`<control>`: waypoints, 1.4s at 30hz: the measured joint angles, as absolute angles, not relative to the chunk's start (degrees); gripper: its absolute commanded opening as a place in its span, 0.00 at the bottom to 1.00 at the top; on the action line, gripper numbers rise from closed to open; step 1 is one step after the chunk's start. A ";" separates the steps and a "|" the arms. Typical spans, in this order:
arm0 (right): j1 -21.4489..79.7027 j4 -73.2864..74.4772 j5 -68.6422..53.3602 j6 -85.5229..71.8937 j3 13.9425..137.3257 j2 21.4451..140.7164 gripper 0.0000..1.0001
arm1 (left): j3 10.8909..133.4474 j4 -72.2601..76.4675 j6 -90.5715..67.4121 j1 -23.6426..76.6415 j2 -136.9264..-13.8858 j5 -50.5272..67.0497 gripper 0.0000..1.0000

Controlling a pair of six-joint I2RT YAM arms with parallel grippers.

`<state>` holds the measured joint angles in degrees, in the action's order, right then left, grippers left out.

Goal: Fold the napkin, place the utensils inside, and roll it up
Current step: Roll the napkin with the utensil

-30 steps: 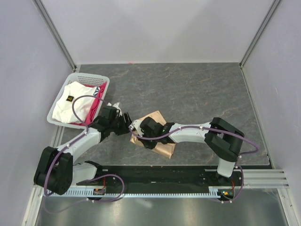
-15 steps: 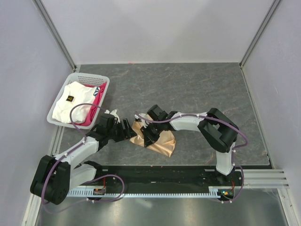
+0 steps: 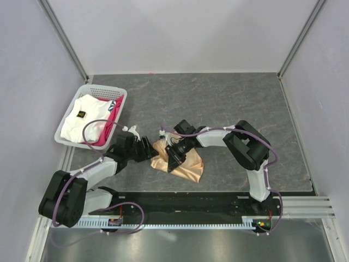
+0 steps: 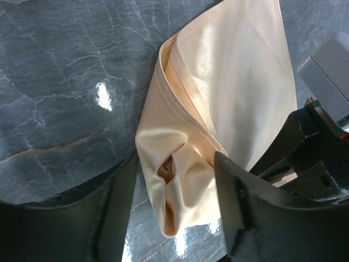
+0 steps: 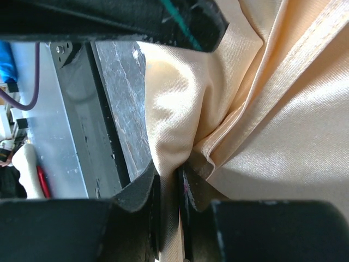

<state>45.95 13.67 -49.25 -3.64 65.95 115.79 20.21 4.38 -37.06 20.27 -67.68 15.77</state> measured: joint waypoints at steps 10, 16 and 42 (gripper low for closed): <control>45.30 14.48 -51.05 -3.66 65.95 116.33 0.15 | 18.17 7.97 -37.95 20.25 -69.04 17.47 0.29; 45.15 15.20 -51.13 -3.66 66.06 116.36 0.27 | 17.56 9.34 -38.61 20.25 -70.85 18.76 0.03; 67.35 18.81 3.60 0.95 61.47 94.70 0.74 | 22.76 4.58 -38.57 20.23 -75.40 19.79 0.02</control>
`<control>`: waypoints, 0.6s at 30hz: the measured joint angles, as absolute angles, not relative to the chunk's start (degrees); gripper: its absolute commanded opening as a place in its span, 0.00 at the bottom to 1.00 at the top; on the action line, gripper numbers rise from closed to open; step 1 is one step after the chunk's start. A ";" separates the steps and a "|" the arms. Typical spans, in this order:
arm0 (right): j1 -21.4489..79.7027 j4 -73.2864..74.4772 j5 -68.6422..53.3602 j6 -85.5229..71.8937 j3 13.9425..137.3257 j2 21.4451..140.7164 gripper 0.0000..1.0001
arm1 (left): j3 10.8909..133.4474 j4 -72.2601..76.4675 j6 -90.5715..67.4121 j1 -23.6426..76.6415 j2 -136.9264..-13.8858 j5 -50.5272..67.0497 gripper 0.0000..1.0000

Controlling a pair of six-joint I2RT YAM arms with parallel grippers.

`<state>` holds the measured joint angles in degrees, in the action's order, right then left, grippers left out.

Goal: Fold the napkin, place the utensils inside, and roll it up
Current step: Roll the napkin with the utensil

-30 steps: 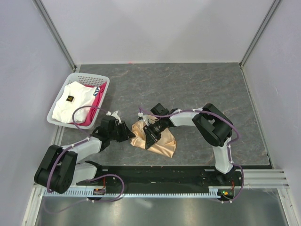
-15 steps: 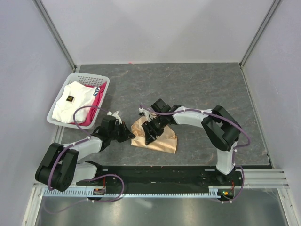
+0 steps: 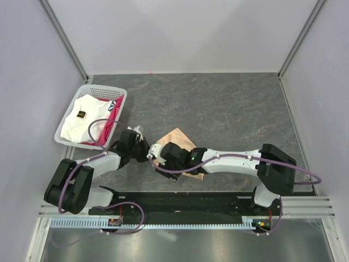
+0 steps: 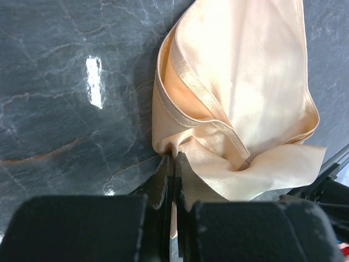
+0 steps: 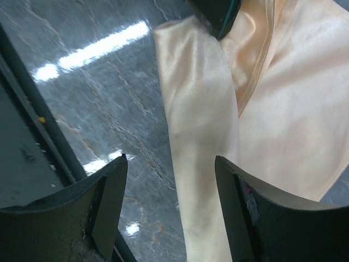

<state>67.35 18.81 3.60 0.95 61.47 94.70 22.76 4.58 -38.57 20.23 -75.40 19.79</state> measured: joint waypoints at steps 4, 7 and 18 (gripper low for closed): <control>69.08 18.76 9.45 2.00 60.34 96.01 0.74 | 24.47 3.16 -38.54 20.21 -76.99 19.84 0.02; 69.25 17.72 12.36 2.83 60.34 98.10 0.73 | 25.47 2.98 -38.52 20.21 -78.15 20.05 0.02; 69.28 15.40 15.20 5.72 60.34 101.91 0.72 | 26.83 2.66 -37.85 20.21 -79.83 20.97 0.02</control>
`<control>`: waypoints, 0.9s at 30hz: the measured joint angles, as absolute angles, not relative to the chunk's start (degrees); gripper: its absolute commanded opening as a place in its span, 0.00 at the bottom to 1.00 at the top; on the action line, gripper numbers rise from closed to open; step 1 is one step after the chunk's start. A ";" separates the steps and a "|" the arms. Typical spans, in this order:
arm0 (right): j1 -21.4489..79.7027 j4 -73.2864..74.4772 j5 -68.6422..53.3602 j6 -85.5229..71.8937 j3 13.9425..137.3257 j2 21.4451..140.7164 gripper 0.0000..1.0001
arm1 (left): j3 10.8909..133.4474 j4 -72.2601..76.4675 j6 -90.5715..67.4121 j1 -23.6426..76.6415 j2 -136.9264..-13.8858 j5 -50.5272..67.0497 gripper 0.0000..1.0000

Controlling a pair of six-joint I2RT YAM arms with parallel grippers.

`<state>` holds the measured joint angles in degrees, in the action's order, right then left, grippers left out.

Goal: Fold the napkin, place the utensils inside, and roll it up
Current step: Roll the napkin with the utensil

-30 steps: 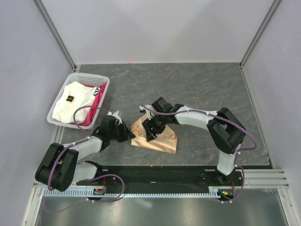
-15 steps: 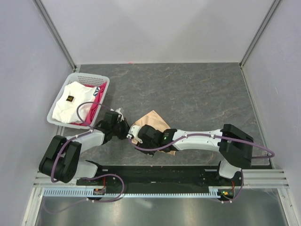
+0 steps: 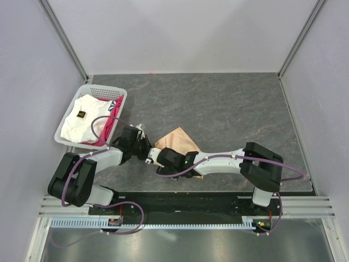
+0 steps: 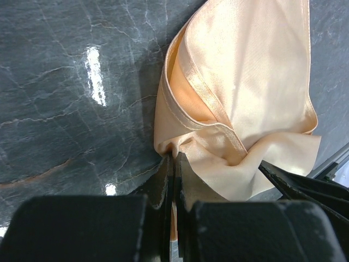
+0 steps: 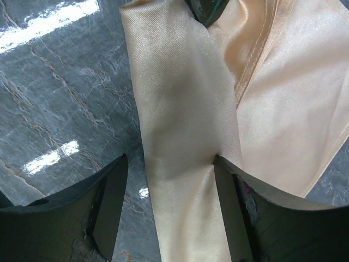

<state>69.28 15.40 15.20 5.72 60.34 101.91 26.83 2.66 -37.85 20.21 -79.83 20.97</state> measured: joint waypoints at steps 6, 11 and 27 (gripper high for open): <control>69.56 15.33 15.88 6.94 60.36 101.91 0.73 | 27.55 2.66 -37.50 20.03 -80.88 21.54 0.02; 69.76 15.55 16.56 7.92 60.60 101.91 0.74 | 27.79 2.63 -37.41 20.01 -81.19 21.71 0.02; 69.69 15.62 18.26 10.92 62.57 103.81 0.73 | 28.40 2.68 -36.93 19.94 -82.13 22.83 0.02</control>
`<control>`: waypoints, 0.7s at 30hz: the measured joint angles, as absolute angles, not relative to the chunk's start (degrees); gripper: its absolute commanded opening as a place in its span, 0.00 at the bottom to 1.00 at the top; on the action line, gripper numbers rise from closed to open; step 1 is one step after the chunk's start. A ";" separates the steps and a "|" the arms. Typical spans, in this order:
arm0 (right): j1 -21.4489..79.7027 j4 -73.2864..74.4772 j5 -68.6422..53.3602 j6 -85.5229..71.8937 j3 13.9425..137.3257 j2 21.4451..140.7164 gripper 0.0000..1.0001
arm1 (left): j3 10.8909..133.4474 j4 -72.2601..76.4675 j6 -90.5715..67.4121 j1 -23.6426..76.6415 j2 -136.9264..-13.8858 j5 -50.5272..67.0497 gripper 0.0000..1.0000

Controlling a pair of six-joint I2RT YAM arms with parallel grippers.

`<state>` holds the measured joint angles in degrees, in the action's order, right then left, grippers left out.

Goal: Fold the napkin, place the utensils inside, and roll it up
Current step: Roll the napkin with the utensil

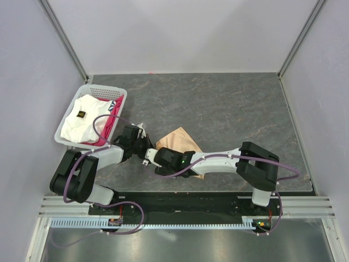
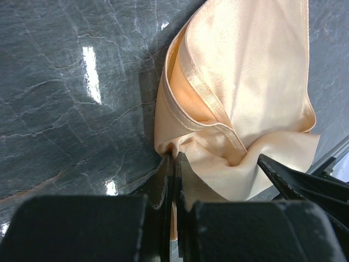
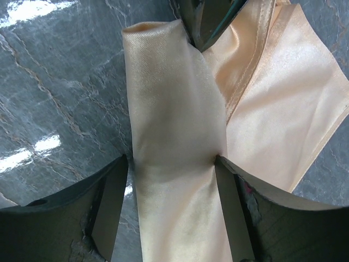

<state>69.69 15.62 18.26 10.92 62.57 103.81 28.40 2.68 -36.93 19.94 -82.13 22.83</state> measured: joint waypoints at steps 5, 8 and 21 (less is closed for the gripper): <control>68.93 15.42 16.71 11.00 62.87 104.12 0.69 | 28.45 2.70 -36.29 19.94 -82.15 23.09 0.02; 67.72 15.97 14.39 10.96 63.64 104.68 0.63 | 28.45 2.85 -35.75 19.94 -82.15 23.29 0.02; 64.27 20.12 5.21 8.16 67.20 107.02 0.25 | 29.10 2.17 -34.04 19.97 -82.15 24.03 0.34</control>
